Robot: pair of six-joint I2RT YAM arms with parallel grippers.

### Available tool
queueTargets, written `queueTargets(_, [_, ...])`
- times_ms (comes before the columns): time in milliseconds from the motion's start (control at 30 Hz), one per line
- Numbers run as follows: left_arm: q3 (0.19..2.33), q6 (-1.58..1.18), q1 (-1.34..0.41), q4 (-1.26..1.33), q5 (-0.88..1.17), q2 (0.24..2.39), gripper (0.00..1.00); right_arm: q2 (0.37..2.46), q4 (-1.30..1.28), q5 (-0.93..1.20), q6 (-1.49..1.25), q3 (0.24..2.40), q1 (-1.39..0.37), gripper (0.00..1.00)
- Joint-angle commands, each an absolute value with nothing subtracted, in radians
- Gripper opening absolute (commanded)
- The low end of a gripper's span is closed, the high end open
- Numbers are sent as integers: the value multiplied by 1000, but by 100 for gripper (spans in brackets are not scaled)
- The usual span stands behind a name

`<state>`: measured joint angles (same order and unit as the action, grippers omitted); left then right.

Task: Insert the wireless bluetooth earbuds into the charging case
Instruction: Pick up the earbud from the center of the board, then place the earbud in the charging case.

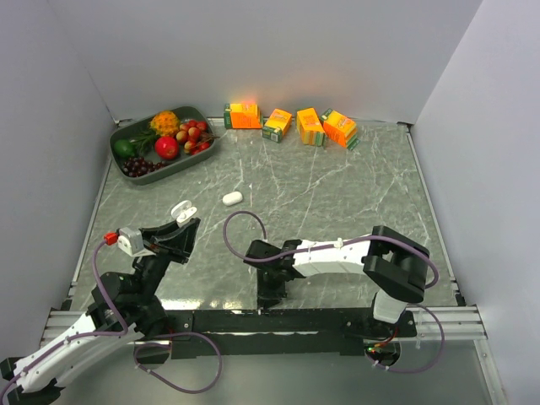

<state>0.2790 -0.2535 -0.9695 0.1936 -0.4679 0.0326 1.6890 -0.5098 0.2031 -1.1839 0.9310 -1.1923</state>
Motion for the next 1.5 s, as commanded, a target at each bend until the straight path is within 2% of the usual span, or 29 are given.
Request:
queueTargets(0, [284,-265,-971,210,-453,35,1,1700,-522,189,-1190,946,-1190,21])
queueTargets(333, [285,-262,-971,212,-453,41,1,1576,-672,32,-1126,1051,-1193,0])
queueTargets(600, [279,-241,-971,262,-453,86,1,1399,-819,-202,-986,1222,-1140,0])
queueTargets(767, [270,-226,-969,360,-433,172,1,1276,-769,-323,-838,1284,-1117,0])
queueTargets(867, [268,-196,-969,447,-408,247,1,1191,-675,-394,-731,1279,-1117,0])
queueTargets(1100, [288,-143,-969,687,-325,513,1,993,-284,-468,-482,1091,-1123,0])
queueTargets(1400, [353,-172,-960,870,-253,738,1,891,238,-561,-197,864,-1166,0])
queueTargets(1467, [359,-176,-951,902,-238,761,1,891,288,-563,-157,851,-1169,0])
